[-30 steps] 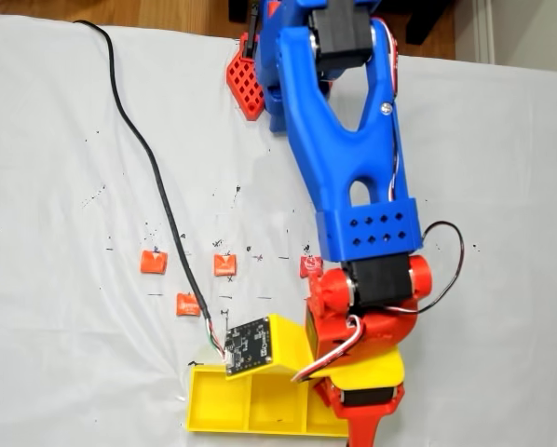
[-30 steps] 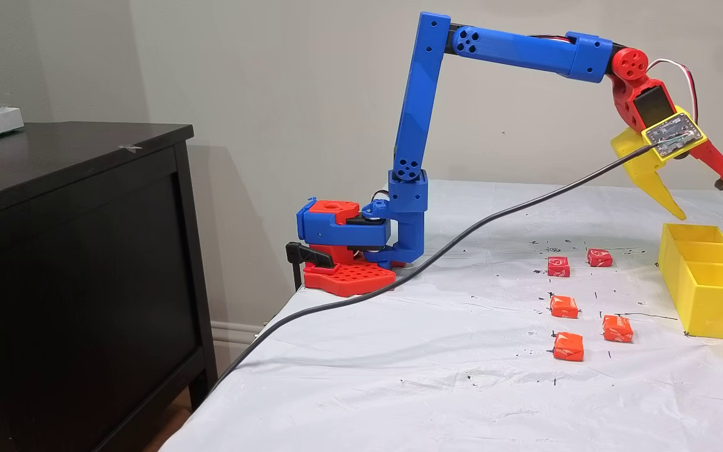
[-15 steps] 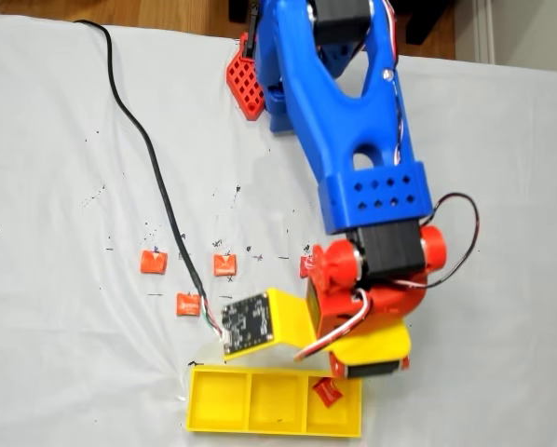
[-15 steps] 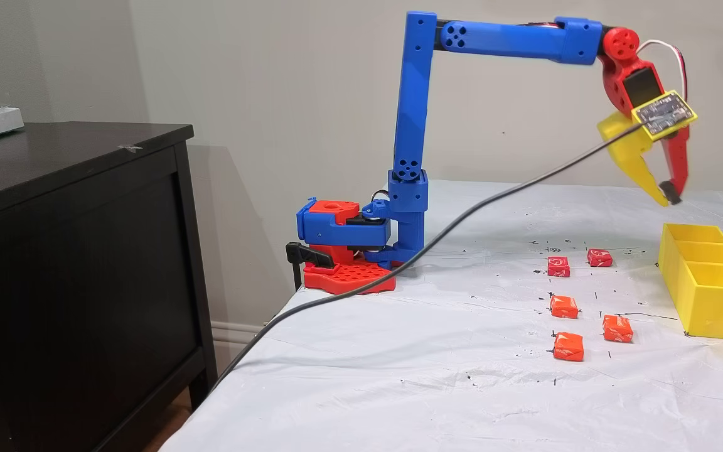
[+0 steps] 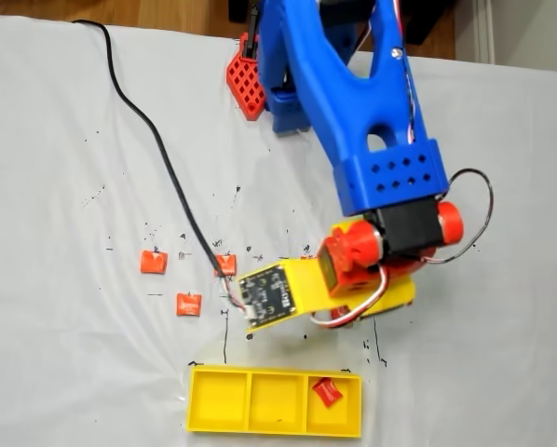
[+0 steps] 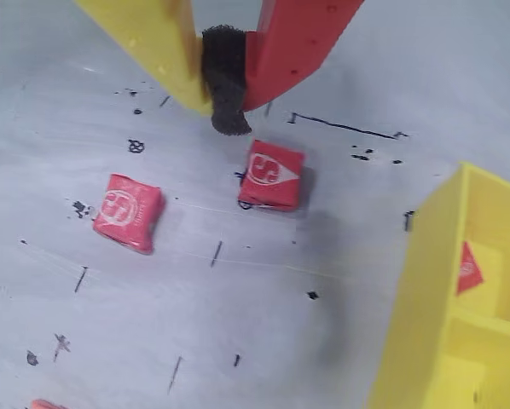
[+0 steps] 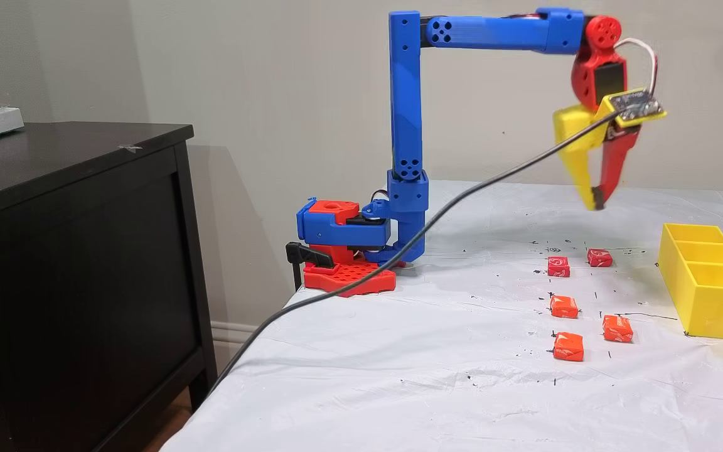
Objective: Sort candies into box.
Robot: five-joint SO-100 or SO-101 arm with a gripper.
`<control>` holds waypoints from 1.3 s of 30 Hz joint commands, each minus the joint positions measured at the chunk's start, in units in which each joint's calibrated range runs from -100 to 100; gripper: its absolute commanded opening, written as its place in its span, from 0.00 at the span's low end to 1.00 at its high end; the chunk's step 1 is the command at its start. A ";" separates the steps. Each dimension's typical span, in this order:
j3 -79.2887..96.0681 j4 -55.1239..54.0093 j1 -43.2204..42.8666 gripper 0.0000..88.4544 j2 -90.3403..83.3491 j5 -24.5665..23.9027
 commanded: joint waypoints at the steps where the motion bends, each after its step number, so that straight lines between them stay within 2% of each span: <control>1: 0.77 -1.60 -1.08 0.19 -2.55 0.15; 6: -0.05 -1.76 -1.08 0.25 -0.69 -0.15; 31: -3.79 -6.27 -0.81 0.33 8.30 -0.20; 39: -3.60 -7.41 -1.08 0.32 9.49 -0.29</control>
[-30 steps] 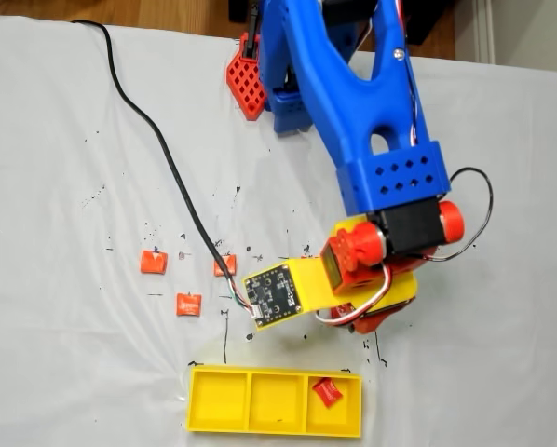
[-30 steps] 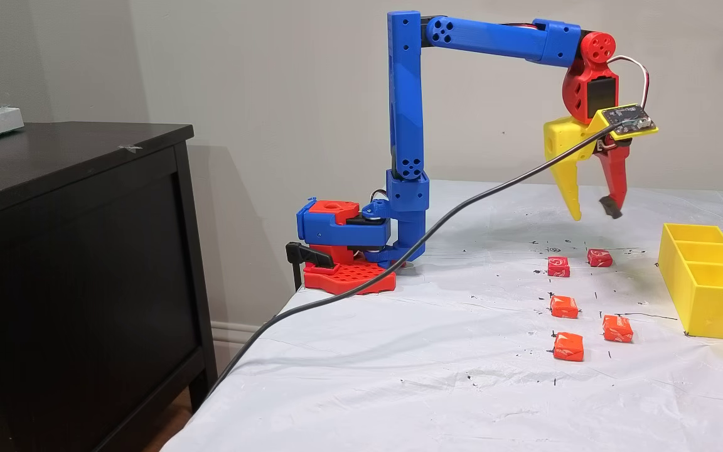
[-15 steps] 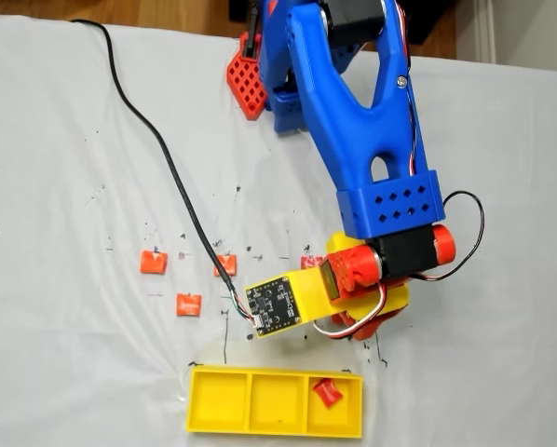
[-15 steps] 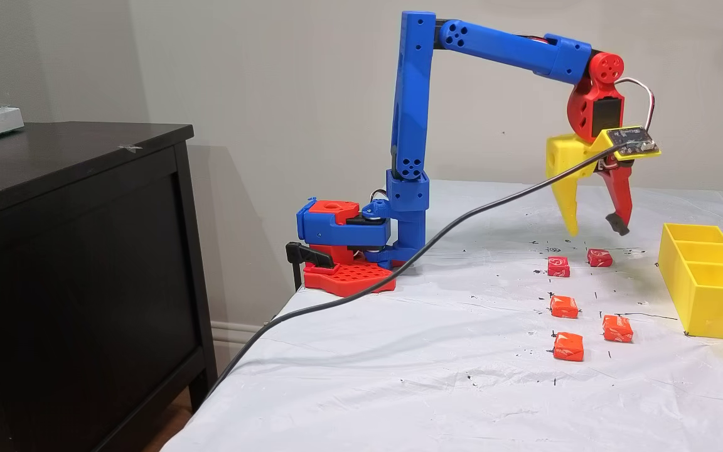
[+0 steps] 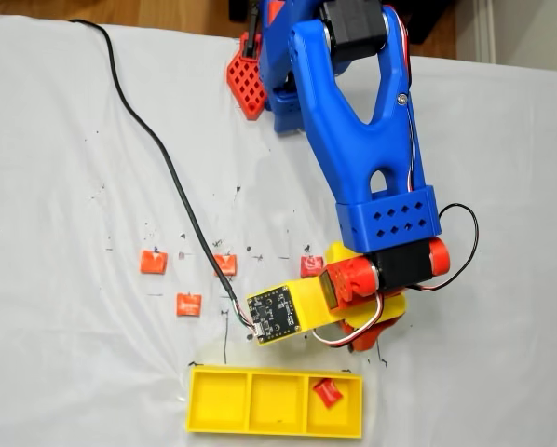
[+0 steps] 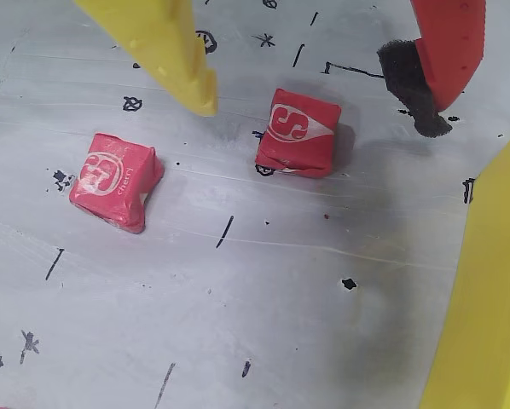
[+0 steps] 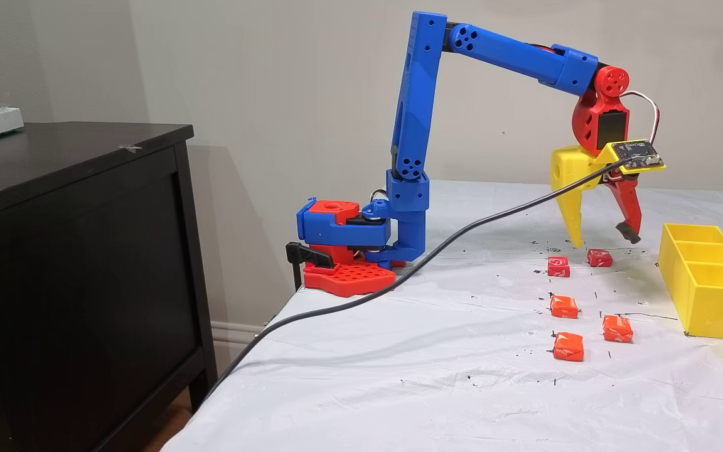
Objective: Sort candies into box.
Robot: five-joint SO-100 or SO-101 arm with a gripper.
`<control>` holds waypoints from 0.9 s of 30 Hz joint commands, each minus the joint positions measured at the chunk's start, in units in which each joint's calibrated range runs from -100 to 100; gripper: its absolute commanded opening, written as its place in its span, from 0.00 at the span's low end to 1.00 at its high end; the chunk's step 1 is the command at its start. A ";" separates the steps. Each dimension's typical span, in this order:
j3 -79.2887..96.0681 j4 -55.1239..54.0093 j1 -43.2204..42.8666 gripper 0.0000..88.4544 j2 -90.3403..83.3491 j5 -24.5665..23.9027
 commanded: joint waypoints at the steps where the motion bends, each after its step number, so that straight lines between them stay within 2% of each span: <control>1: -4.36 -1.07 -0.47 0.32 0.18 -0.20; 10: -5.64 -2.55 -0.83 0.32 5.61 -0.34; 16: -4.82 -3.53 -1.20 0.27 6.12 -0.24; 19: -4.73 -3.69 -1.20 0.20 6.55 -0.24; 24: -4.36 -3.61 -1.29 0.02 6.29 -0.29; 27: -4.18 -2.96 -1.29 0.00 4.68 -0.24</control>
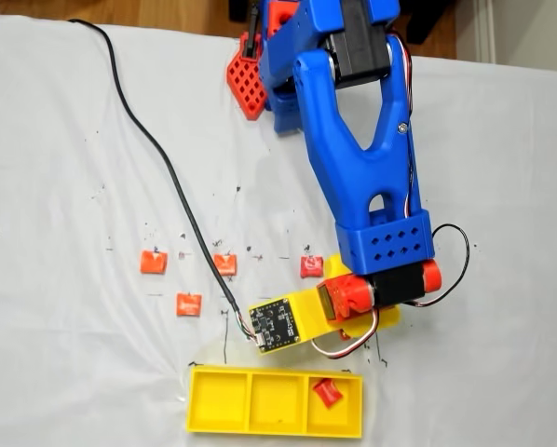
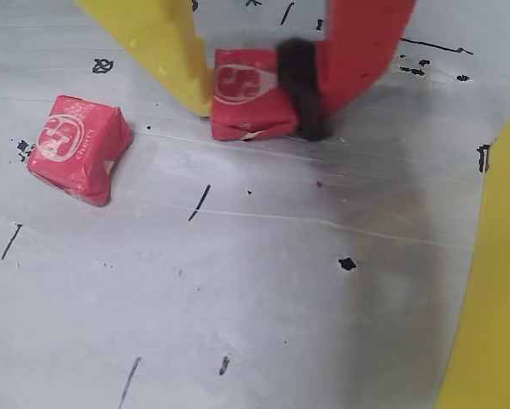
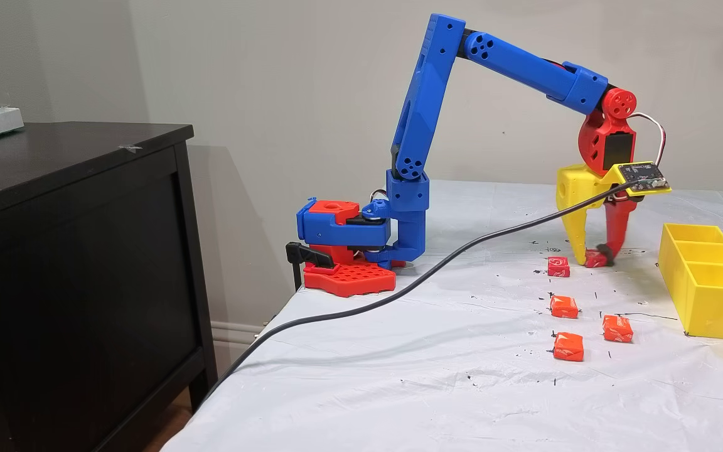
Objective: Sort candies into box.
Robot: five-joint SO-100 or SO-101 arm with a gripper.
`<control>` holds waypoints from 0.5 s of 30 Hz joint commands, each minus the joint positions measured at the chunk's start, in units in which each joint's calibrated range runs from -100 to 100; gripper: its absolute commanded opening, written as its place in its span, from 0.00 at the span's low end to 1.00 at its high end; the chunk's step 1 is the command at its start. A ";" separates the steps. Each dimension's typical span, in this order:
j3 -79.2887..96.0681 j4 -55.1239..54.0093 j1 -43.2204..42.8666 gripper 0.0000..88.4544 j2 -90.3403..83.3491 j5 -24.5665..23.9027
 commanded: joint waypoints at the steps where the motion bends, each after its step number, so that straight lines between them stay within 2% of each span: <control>1: -2.47 0.78 -1.20 0.00 -3.19 -0.20; 15: -14.94 5.70 7.86 0.00 -19.39 0.39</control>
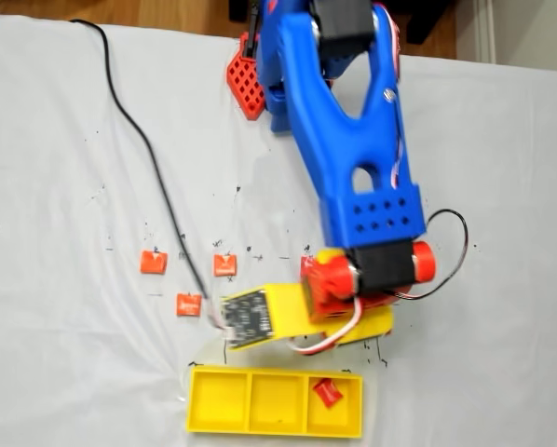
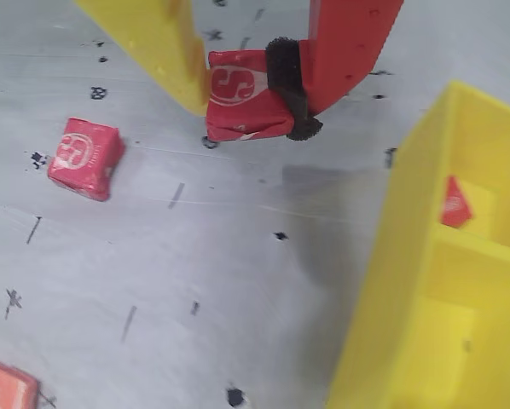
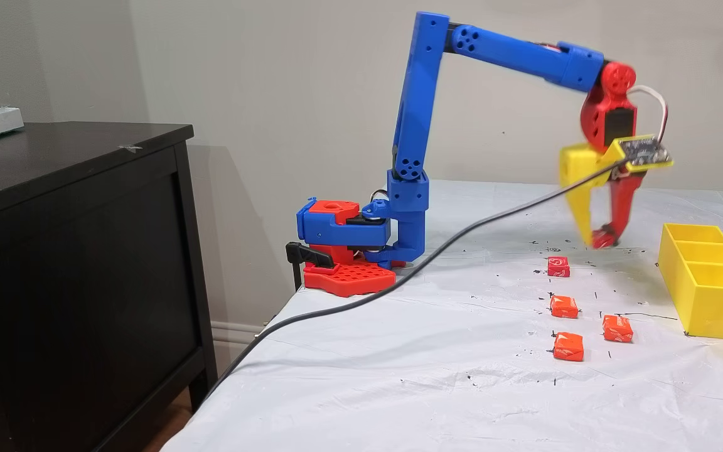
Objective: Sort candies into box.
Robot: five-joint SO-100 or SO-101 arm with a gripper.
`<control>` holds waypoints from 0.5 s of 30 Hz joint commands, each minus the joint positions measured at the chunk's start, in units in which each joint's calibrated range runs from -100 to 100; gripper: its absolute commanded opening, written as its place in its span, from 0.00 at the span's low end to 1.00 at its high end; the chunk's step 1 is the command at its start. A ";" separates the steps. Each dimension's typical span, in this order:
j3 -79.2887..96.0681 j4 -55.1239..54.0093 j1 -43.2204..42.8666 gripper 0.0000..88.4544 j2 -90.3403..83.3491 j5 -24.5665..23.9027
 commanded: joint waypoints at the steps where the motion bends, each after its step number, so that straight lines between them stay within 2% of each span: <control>1: -11.16 -0.35 3.85 0.00 -9.66 0.39; 7: -19.27 -0.84 7.75 0.00 -5.84 -0.44; 15: -22.18 -2.97 8.38 0.00 3.15 -1.12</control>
